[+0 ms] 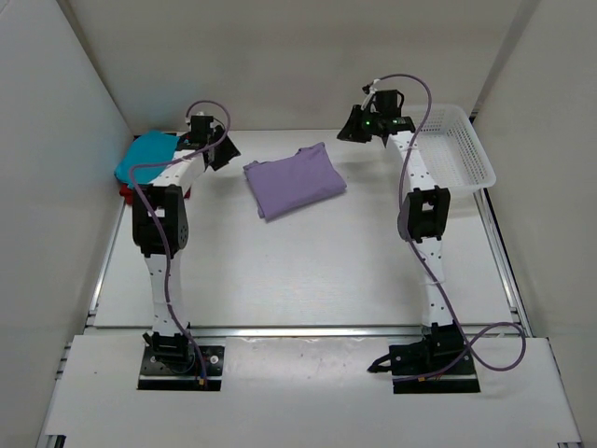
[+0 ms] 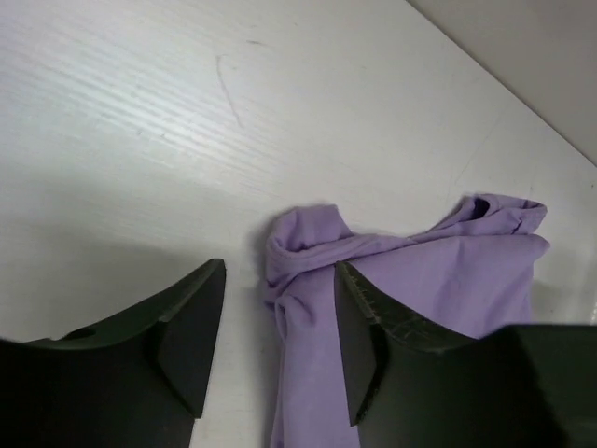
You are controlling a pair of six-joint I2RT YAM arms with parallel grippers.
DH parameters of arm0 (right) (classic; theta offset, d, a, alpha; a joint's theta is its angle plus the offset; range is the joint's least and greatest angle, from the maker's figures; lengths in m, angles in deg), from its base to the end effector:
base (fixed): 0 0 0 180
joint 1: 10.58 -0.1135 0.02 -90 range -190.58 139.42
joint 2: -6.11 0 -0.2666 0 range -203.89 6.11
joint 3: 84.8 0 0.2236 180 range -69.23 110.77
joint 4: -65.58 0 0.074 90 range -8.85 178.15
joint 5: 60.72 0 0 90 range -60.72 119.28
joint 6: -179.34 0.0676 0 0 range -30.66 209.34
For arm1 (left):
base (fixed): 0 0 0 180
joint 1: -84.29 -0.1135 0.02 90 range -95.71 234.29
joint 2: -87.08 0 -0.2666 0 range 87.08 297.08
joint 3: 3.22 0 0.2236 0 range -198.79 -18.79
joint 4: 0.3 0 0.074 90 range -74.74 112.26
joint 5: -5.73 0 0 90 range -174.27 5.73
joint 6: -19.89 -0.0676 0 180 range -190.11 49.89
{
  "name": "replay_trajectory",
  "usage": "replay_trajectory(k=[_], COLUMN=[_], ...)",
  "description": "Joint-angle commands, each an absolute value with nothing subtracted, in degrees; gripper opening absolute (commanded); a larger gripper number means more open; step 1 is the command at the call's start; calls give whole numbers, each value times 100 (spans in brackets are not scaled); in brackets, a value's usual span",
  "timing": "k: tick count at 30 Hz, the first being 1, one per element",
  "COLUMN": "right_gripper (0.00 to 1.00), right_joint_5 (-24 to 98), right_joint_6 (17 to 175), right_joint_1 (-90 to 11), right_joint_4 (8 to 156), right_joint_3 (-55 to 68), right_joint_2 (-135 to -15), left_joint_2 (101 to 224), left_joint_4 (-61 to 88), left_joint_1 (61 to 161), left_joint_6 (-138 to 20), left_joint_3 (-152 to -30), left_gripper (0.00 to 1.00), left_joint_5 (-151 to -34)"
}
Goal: Fold and stack the t-shirts
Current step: Fold the long partially folded tshirt into a neat square
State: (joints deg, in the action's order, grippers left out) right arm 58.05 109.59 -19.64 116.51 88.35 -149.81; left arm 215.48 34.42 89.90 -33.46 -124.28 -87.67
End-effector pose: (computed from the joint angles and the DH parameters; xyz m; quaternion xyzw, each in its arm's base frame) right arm 0.5754 0.1247 0.2146 -0.0334 0.8614 0.3275 0.3867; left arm 0.5096 -0.0541 0.1991 -0.2328 0.8833 -0.1717 0.3690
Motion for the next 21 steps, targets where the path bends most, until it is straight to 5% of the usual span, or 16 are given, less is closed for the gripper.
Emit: replay_trajectory(k=[1, 4, 13, 21], right_gripper=[9, 0, 0, 0], right_joint_5=[5837, 5758, 5531, 4695], right_joint_6=[10596, 10429, 10447, 10349], right_joint_1=[-2076, -2358, -2736, -3088], right_joint_4=[12342, 12413, 12867, 13827], right_joint_3=[8924, 8802, 8967, 9240], right_joint_2=[-14568, -14611, -15200, -15104], left_joint_2=[20776, 20530, 19967, 19888], left_joint_4=[3048, 2749, 835, 394], left_joint_1=[9236, 9868, 10512, 10433], left_joint_6=[-3126, -3214, -2556, -2379], left_joint_3=[-12040, -11602, -9011, -8121], left_gripper=[58, 57, 52, 52], left_joint_5=[-9034, -9131, -9596, -9815])
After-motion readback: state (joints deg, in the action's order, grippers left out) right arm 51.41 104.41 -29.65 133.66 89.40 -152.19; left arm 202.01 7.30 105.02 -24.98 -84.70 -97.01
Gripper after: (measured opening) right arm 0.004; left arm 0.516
